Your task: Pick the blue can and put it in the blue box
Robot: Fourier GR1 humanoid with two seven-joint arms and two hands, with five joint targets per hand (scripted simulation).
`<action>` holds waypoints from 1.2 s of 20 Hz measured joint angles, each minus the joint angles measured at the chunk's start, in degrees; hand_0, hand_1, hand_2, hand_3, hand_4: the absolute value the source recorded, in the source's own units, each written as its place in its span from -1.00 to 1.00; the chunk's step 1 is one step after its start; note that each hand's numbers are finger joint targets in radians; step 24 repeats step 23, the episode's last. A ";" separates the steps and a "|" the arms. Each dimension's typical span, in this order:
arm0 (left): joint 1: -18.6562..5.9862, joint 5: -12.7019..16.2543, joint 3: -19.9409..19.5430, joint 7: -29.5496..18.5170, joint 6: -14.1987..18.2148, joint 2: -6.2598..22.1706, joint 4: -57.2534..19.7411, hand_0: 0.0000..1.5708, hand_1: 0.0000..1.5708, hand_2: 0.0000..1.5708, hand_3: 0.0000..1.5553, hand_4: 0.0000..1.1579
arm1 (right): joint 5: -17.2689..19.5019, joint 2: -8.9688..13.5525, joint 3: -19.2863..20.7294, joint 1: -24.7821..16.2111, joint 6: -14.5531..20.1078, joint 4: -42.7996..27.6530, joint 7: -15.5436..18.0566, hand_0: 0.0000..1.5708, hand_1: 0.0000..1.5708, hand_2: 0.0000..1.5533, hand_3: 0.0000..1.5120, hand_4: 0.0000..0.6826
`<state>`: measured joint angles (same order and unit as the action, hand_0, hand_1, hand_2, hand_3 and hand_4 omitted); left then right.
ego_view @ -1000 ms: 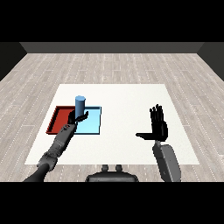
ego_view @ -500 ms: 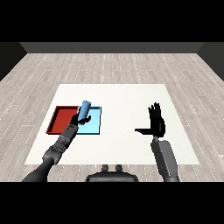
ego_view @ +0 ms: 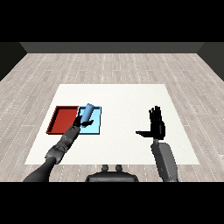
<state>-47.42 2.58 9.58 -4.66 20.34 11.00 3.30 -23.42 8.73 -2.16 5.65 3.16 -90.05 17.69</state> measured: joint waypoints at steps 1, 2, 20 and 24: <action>-0.21 -0.37 0.25 0.63 -0.54 0.01 -0.28 -1.00 -1.00 -1.00 -1.00 0.02 | -0.14 0.17 0.26 -0.07 -0.18 -0.30 0.08 -1.00 -1.00 -1.00 -1.00 -1.00; -0.52 -0.56 0.31 1.60 -1.10 0.06 -0.59 -1.00 -1.00 -1.00 -1.00 -1.00 | -0.32 0.24 0.37 -0.07 -0.49 -0.40 0.03 -1.00 -1.00 -1.00 -1.00 -1.00; 7.08 6.79 -8.16 -27.56 9.58 -0.50 20.85 -1.00 -1.00 -1.00 -1.00 -1.00 | -1.79 -0.24 0.93 0.34 -2.33 -1.23 -1.08 -1.00 -1.00 -1.00 -1.00 -1.00; 10.72 8.17 -7.82 -33.32 4.98 -1.57 28.59 -1.00 -1.00 -1.00 -1.00 -1.00 | -0.96 0.50 0.67 -0.73 -1.94 -2.10 -1.98 -1.00 -1.00 -1.00 -1.00 -1.00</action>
